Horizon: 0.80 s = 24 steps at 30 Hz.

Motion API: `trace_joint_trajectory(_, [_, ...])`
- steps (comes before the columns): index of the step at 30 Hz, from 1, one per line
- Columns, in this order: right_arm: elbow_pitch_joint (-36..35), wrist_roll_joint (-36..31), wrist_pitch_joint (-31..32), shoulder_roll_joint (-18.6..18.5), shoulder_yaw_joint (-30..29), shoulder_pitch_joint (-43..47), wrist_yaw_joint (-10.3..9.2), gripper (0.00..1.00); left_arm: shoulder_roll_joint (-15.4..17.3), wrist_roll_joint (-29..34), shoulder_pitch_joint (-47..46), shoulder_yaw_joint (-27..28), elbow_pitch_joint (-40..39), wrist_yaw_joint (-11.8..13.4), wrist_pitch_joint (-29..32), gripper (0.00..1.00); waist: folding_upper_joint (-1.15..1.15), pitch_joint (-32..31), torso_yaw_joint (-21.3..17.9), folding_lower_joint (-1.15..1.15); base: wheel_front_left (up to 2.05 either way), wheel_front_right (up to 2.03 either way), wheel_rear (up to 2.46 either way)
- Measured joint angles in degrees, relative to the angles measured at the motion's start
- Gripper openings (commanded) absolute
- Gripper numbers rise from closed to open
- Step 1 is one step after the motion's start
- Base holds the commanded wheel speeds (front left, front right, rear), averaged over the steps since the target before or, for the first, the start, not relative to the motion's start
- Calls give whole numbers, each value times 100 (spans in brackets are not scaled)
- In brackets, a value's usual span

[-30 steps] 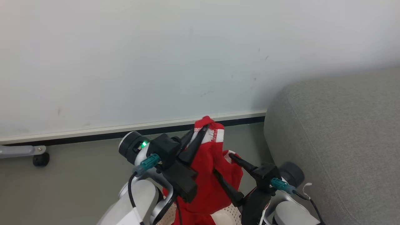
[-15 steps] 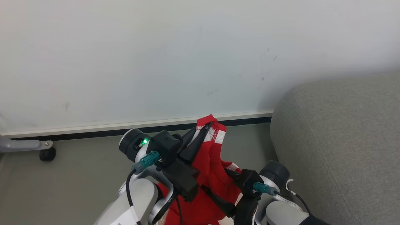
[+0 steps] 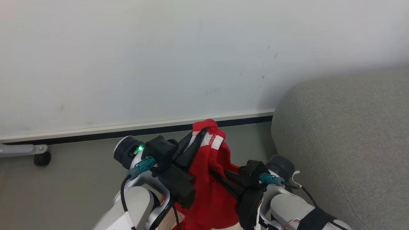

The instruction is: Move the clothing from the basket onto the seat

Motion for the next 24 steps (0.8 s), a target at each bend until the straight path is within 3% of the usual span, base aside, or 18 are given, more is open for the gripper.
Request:
trace_joint_trajectory(3, [16, 134, -33, -30, 4, -46, 0, 0, 48, -45, 74, 63, -22, 29, 22, 0, 0, 16, -66, 0, 0, 0, 0])
trace_joint_trajectory(5, [25, 204, -42, -54, 5, -46, 0, 0, 54, -133, 86, 115, -24, 69, 23, 35, 0, 27, -114, 0, 0, 0, 0])
trace_joint_trajectory(6, [27, 242, -43, -67, 4, -46, 0, 0, 59, -152, 86, 140, -24, 81, 23, 42, 0, 32, -139, 0, 0, 0, 0])
trace_joint_trajectory(8, [27, 325, -43, -107, -3, -46, 0, 0, 66, -180, 99, 176, -24, 105, 23, 100, 0, 40, -192, 0, 0, 0, 0])
trace_joint_trajectory(16, [38, 572, -44, -312, -159, -46, 0, 0, 123, -232, 240, 322, -30, 200, 11, 100, 0, 58, -409, 0, 0, 0, 0])
trace_joint_trajectory(24, [19, 780, -49, -766, -635, -35, 0, 0, 204, -280, 548, 357, -94, 249, -84, 100, 0, 76, -781, 0, 0, 0, 0])
